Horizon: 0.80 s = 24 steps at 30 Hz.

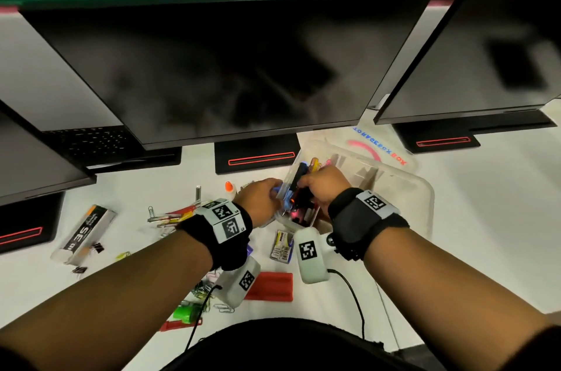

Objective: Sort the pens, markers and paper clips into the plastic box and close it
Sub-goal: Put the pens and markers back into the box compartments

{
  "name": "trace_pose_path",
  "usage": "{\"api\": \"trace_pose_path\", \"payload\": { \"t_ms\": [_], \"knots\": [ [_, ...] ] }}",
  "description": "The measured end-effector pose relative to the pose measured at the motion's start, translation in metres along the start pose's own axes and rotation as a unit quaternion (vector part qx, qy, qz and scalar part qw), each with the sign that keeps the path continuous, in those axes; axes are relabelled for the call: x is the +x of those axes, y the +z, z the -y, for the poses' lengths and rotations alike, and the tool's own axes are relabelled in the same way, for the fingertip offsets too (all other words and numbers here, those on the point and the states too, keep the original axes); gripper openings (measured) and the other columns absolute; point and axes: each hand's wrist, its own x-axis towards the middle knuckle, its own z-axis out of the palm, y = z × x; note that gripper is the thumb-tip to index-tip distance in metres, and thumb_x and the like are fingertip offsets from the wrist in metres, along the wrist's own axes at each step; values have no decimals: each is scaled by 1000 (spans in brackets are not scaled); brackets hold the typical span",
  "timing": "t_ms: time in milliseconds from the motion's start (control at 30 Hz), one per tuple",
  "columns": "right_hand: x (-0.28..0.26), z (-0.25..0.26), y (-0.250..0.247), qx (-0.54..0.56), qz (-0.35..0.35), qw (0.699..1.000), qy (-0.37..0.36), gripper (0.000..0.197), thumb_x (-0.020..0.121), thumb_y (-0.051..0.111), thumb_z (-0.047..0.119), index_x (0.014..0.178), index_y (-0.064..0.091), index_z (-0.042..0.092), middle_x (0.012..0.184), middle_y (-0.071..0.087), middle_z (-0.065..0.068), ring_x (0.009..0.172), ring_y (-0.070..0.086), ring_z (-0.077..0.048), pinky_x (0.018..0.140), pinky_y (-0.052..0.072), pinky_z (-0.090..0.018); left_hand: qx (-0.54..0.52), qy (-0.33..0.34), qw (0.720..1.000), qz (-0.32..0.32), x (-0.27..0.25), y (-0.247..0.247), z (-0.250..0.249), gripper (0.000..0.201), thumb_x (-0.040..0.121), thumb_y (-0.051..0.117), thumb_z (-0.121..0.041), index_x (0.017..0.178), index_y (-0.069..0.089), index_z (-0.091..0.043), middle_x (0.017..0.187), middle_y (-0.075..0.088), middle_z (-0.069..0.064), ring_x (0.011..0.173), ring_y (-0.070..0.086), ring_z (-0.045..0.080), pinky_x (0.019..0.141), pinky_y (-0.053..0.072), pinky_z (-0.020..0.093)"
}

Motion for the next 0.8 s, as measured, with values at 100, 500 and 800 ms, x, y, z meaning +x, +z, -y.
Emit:
{"api": "trace_pose_path", "payload": {
  "t_ms": [100,500,800],
  "knots": [
    [-9,0,-3,-67,-2,997,-47,11,76,61,1,83,65,-7,96,67,-28,92,65,-41,87,53,-51,-2,7,1000,1,1,2,3,38,87,52,-15,124,55,-24,115,66,5,100,62,27,87,53,36],
    [-31,-3,12,-230,8,964,-133,30,86,56,8,115,63,8,104,63,-11,94,61,-26,78,51,-25,-85,-6,996,-1,-8,-18,39,38,91,46,-4,127,52,-14,102,62,6,89,61,21,70,51,23],
    [-63,-3,99,-326,77,920,-204,33,87,54,11,118,61,9,126,57,-9,119,52,-22,99,38,-25,-14,-52,997,-52,-25,-59,138,30,92,44,-4,119,59,-4,109,62,4,94,59,21,68,42,4]
  ]
}}
